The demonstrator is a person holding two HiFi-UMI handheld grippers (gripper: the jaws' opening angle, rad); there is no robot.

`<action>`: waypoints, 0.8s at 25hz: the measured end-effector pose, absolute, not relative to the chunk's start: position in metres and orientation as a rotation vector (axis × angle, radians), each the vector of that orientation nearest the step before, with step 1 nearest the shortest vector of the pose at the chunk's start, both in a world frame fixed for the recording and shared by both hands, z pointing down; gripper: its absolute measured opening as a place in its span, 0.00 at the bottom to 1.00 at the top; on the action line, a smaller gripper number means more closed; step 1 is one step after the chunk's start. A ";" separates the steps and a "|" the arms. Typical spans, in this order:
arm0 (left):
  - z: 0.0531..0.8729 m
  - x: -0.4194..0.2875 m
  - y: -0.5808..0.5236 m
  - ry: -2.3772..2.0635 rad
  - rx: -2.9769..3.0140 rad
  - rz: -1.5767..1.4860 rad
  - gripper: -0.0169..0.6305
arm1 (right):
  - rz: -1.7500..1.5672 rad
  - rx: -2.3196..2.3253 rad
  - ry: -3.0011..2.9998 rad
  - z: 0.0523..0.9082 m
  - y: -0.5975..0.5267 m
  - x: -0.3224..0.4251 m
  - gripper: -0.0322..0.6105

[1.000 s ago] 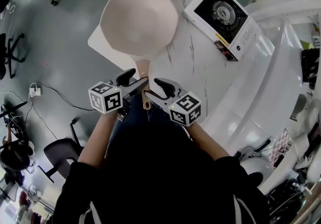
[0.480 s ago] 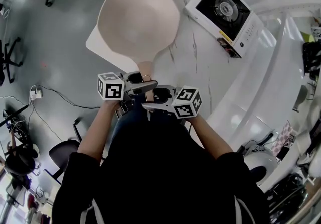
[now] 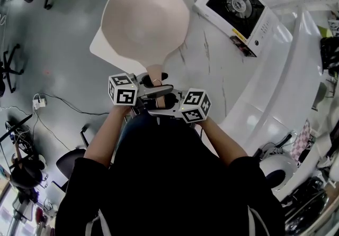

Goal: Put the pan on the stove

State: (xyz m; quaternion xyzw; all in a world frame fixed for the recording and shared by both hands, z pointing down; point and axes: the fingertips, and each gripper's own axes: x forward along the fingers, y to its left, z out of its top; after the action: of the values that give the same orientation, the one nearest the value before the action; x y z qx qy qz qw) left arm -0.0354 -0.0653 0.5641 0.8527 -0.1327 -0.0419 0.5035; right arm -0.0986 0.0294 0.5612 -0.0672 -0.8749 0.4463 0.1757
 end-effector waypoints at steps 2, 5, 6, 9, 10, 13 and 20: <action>0.564 -0.035 -0.064 -0.308 2.053 -0.105 0.43 | 1.272 -0.193 -2.474 0.562 0.029 -0.098 0.40; 0.562 -0.035 -0.063 -0.301 2.047 -0.107 0.40 | 1.258 -0.192 -2.473 0.561 0.029 -0.099 0.40; 0.562 -0.035 -0.063 -0.302 2.049 -0.108 0.40 | 1.252 -0.192 -2.477 0.560 0.029 -0.099 0.40; 0.558 -0.036 -0.063 -0.305 2.049 -0.115 0.40 | 1.242 -0.192 -2.498 0.555 0.029 -0.100 0.40; 0.556 -0.036 -0.063 -0.305 2.051 -0.118 0.40 | 1.243 -0.193 -2.506 0.553 0.028 -0.101 0.40; 0.551 -0.035 -0.066 -0.305 2.058 -0.128 0.40 | 1.262 -0.196 -2.521 0.547 0.025 -0.100 0.40; 0.539 -0.034 -0.069 -0.307 2.061 -0.148 0.41 | 1.314 -0.203 -2.552 0.531 0.019 -0.100 0.40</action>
State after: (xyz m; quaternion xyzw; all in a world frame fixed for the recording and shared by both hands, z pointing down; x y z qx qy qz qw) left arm -0.0337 -0.0694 0.5387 0.8530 -0.1271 -0.0613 0.5025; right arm -0.0998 0.0190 0.5306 -0.0700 -0.8791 0.4528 0.1315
